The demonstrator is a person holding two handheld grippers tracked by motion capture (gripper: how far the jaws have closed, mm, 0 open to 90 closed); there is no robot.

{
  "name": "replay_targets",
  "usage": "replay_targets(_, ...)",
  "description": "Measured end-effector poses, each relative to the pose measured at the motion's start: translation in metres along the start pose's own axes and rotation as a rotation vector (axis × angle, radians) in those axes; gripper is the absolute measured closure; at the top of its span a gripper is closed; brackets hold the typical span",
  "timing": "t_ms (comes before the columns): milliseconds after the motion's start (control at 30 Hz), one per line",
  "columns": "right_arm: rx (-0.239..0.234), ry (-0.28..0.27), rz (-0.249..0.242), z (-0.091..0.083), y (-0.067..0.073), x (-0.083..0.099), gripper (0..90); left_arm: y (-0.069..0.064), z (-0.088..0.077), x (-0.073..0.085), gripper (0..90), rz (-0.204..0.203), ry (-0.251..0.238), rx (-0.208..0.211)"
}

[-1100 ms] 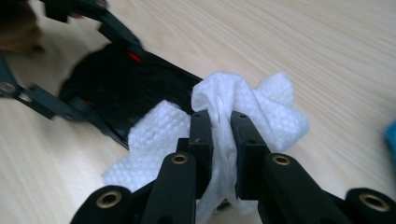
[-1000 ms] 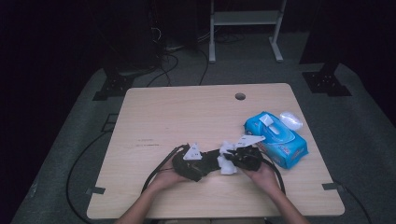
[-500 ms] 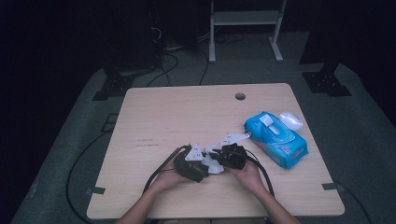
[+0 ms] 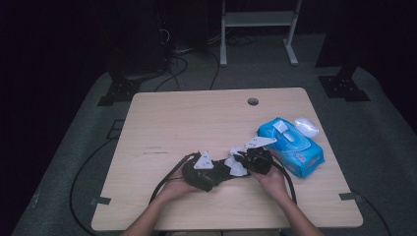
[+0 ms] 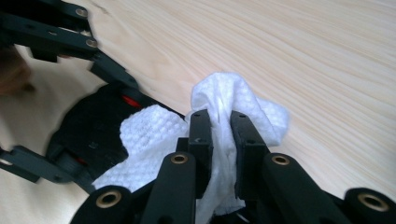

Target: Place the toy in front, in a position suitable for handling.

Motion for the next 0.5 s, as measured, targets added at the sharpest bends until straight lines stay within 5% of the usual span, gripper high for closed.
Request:
replay_targets(267,-0.028,0.026,-0.071,0.012,0.021,-0.003,79.5,0.006,-0.001,0.003,23.8,-0.004,0.008,-0.019)
replay_targets(500,0.007,0.011,-0.009,0.002,0.003,0.0,79.4,0.011,-0.002,0.005,23.8,-0.017,0.009,-0.028)
Point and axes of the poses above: each handheld gripper's, and its own axes: z roughly forward along the jaws, x roughly out of its underside, y roughly to its left, the point moved 8 cm from there along z, roughly forward along the jaws, and after that the axes turned 11 degrees about -x, right-handed, at the moved point
